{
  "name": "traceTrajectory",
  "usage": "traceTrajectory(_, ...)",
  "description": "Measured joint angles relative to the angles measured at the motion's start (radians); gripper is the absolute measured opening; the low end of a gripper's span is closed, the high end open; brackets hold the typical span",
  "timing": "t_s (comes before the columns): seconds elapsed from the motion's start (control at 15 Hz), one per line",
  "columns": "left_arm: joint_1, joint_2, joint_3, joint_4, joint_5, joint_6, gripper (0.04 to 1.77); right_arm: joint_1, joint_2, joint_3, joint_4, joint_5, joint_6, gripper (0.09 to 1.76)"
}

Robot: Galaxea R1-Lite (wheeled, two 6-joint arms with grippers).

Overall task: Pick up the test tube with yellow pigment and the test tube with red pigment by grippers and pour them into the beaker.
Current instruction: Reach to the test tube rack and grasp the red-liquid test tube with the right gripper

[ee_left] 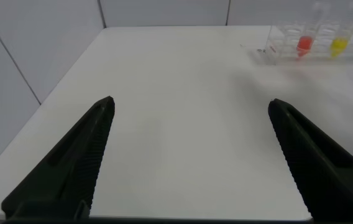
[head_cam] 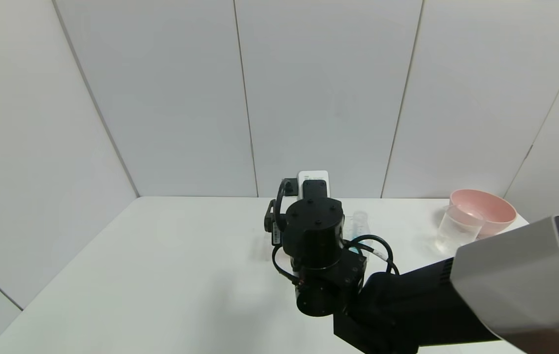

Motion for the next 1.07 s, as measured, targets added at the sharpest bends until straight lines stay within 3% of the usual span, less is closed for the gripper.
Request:
traceTrajectory(0.4, 0.000, 0.000, 0.000, 0.000, 0.000, 0.000, 1.76, -0.033, 0.154, -0.128, -0.001, 0.004, 0.007, 1.71)
traceTrajectory(1.07, 0.000, 0.000, 0.000, 0.000, 0.000, 0.000, 1.76, -0.064, 0.266, -0.207, 0.009, 0.013, 0.008, 1.71)
